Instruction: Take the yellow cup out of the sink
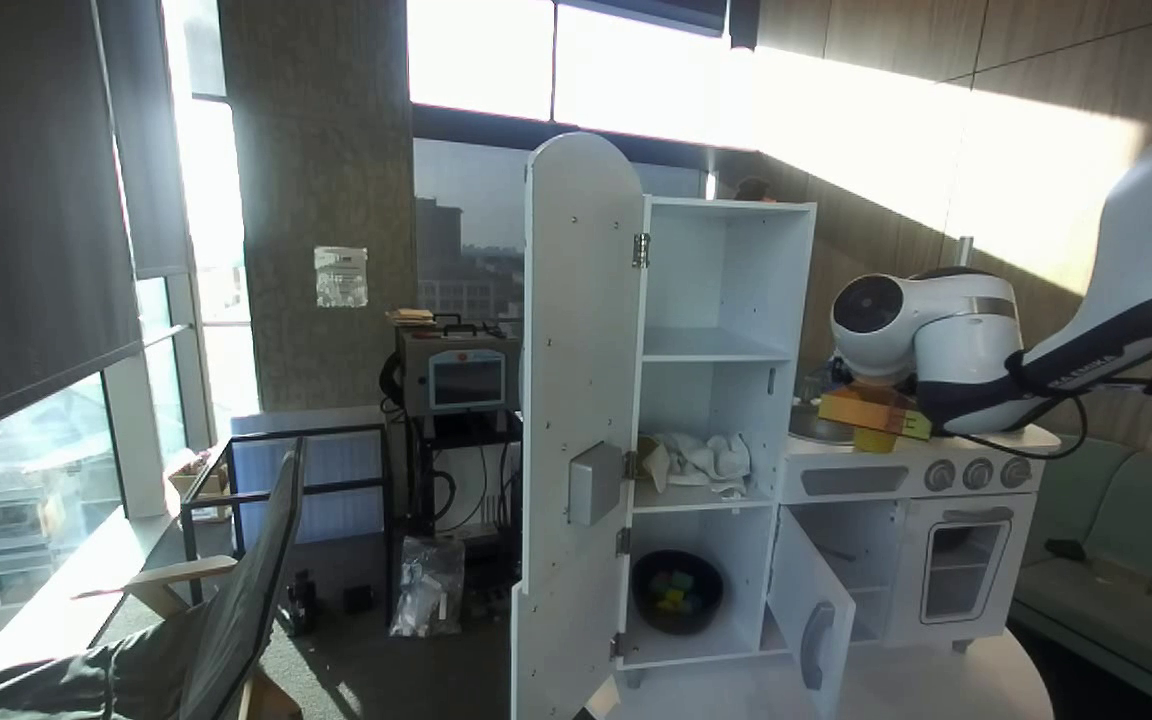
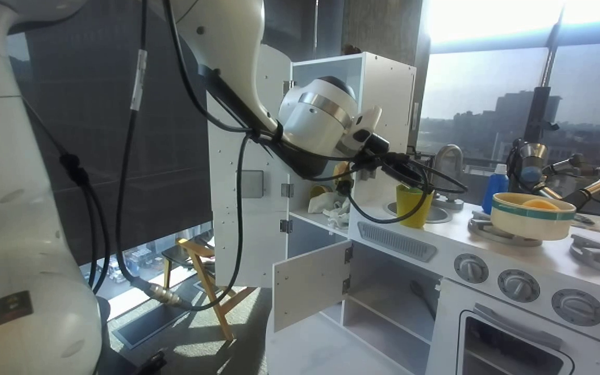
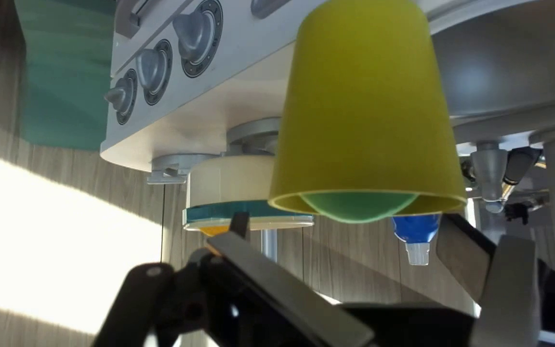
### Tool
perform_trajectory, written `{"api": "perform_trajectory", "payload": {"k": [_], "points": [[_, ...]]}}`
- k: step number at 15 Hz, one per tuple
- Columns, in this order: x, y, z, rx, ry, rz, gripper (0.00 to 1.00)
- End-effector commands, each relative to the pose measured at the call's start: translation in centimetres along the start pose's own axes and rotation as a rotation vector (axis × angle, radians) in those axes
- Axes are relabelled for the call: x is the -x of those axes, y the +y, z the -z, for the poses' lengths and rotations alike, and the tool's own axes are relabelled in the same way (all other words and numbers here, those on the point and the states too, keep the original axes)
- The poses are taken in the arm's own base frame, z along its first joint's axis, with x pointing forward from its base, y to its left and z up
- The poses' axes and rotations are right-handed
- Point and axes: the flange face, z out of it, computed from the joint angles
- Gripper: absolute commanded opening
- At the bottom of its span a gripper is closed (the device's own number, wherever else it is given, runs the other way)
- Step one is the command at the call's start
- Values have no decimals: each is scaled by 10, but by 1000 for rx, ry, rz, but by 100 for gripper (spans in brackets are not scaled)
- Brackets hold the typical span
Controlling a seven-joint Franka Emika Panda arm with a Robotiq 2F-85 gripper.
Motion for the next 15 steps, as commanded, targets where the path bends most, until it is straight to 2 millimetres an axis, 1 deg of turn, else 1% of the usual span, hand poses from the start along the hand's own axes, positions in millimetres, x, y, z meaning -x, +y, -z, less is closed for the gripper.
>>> {"api": "perform_trajectory", "payload": {"k": [1, 3, 6, 10, 14, 15], "points": [[-32, 15, 25, -33, -51, -15, 100], [-46, 20, 34, -108, -144, -20, 100], [-53, 25, 41, -218, -279, -36, 100], [-73, 33, 48, -274, -432, -36, 100], [-89, 44, 54, -285, -480, -42, 100], [-77, 37, 43, -272, -478, -49, 100]]}}
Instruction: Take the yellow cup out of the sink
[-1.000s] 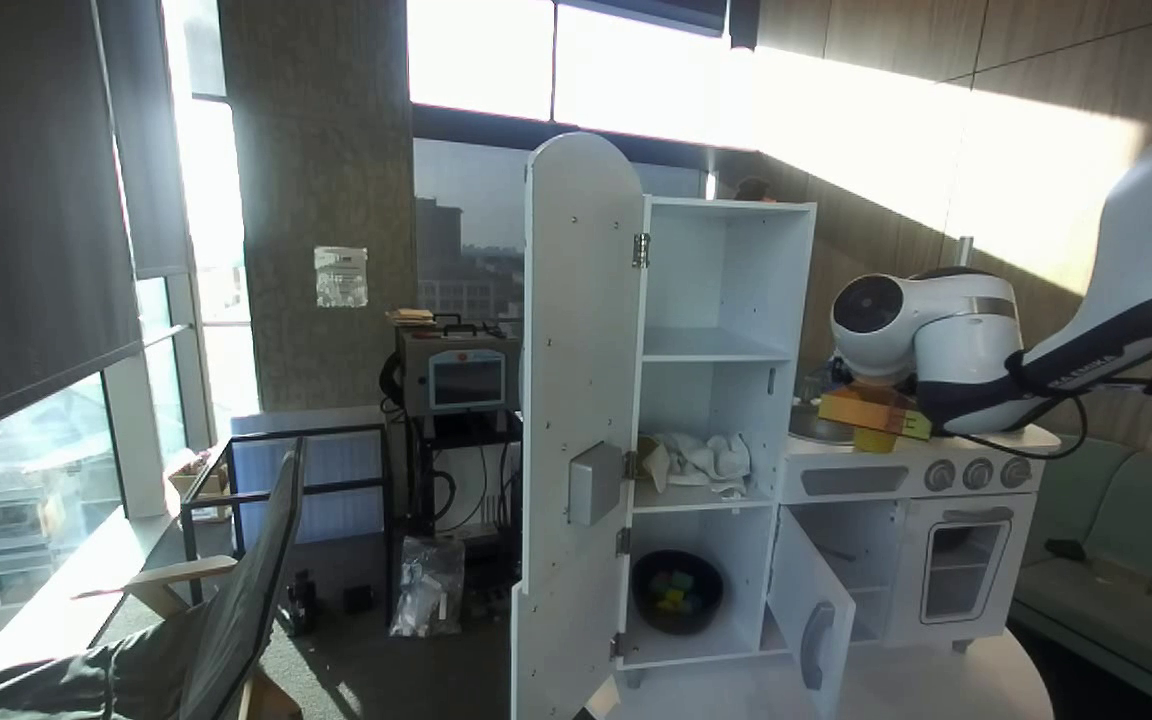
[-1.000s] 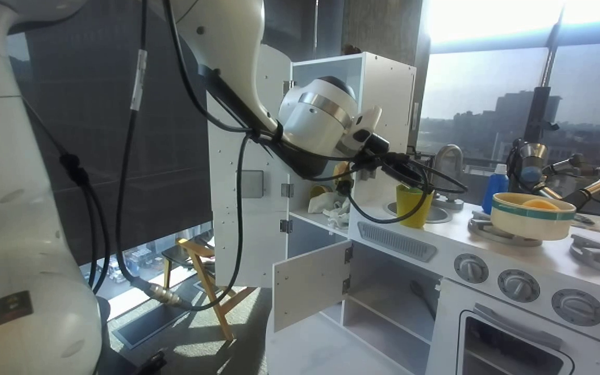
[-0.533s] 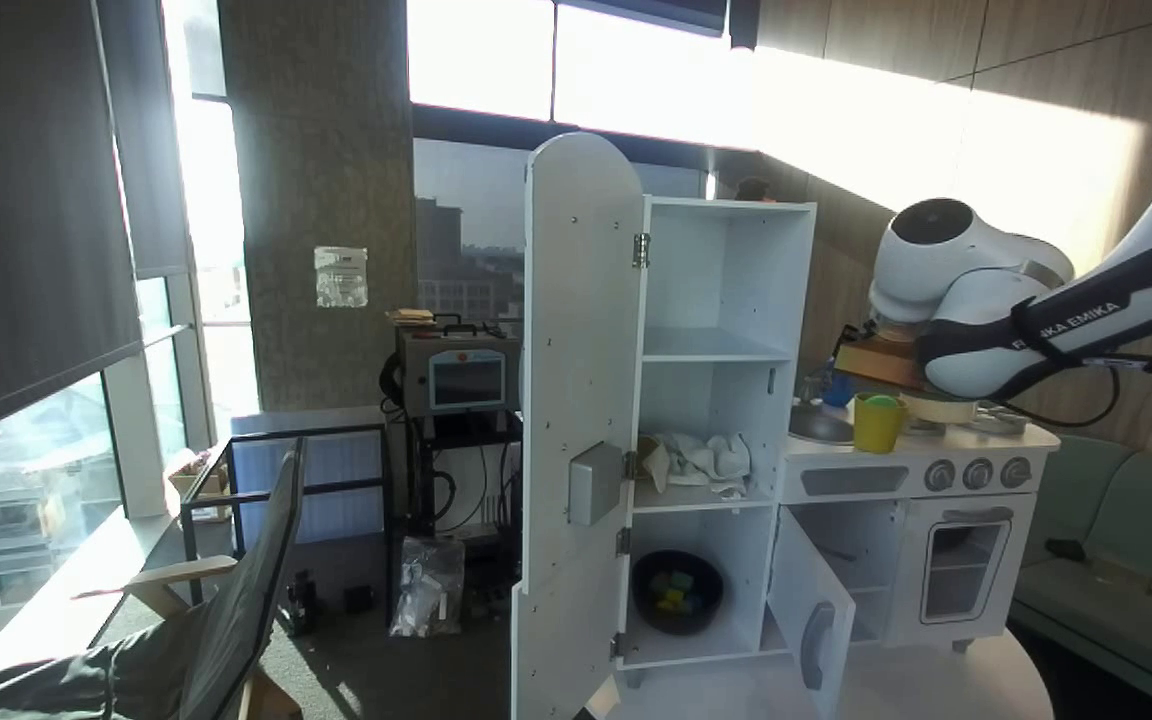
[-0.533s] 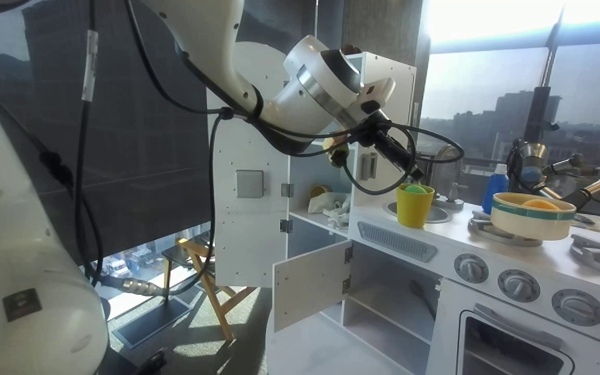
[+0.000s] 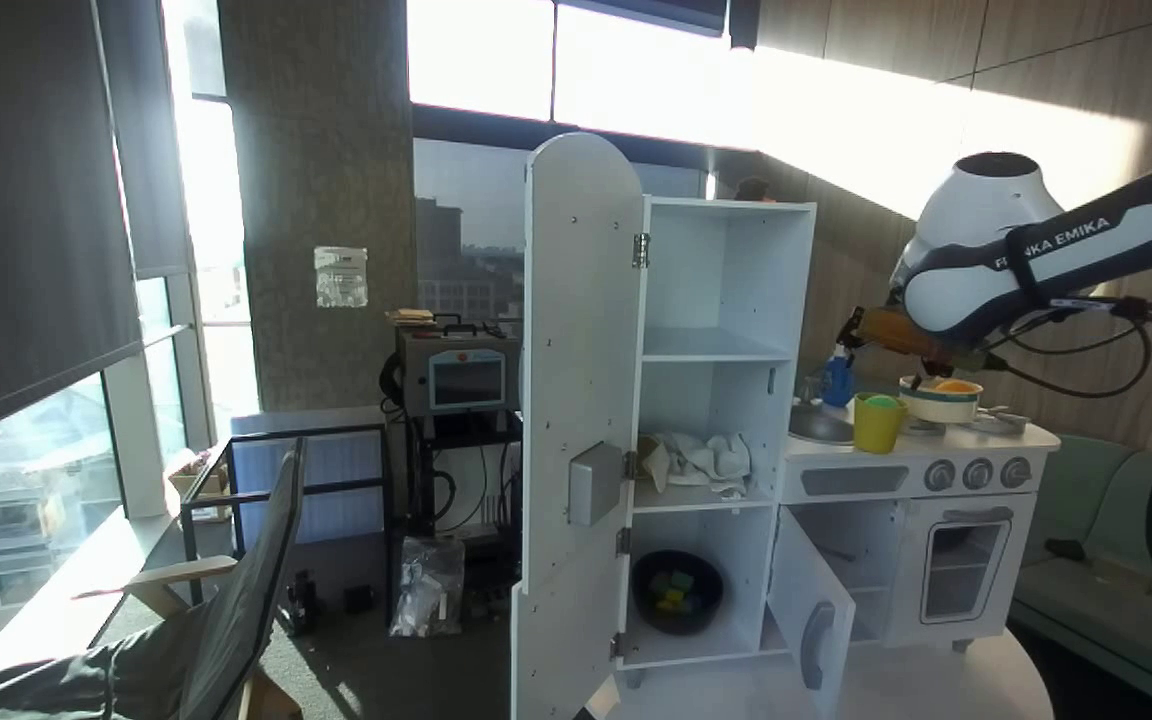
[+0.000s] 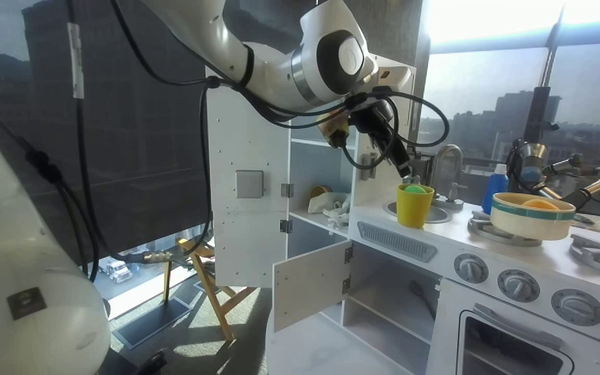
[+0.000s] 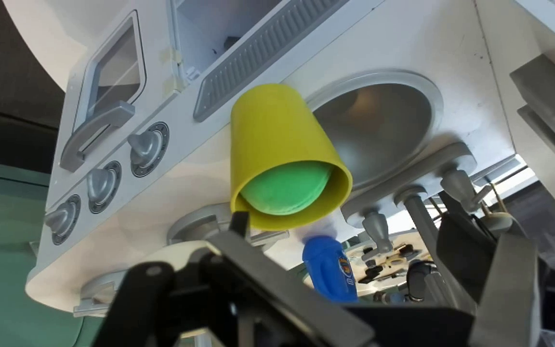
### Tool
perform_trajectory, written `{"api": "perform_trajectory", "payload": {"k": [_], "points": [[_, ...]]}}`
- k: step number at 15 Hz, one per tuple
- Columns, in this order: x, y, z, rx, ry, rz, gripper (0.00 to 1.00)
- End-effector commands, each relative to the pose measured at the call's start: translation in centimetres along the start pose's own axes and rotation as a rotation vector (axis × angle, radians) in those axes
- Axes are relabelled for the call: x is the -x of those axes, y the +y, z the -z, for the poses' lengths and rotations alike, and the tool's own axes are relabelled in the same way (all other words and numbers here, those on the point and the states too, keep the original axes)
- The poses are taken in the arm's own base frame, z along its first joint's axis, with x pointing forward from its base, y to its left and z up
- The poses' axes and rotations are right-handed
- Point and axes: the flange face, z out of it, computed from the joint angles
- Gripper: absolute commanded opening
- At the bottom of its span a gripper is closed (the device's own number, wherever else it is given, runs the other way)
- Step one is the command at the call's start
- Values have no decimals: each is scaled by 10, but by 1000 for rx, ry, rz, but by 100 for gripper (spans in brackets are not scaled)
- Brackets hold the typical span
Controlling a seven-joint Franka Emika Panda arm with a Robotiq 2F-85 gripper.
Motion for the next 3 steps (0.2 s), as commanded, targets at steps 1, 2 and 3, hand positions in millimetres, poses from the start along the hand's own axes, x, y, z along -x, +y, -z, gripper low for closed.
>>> {"api": "perform_trajectory", "payload": {"k": [1, 2, 3], "points": [[-2, 2, 3, -3, -5, 1, 100], [-3, 3, 6, -4, -6, 1, 100], [-4, 3, 7, -4, -5, 2, 100]]}}
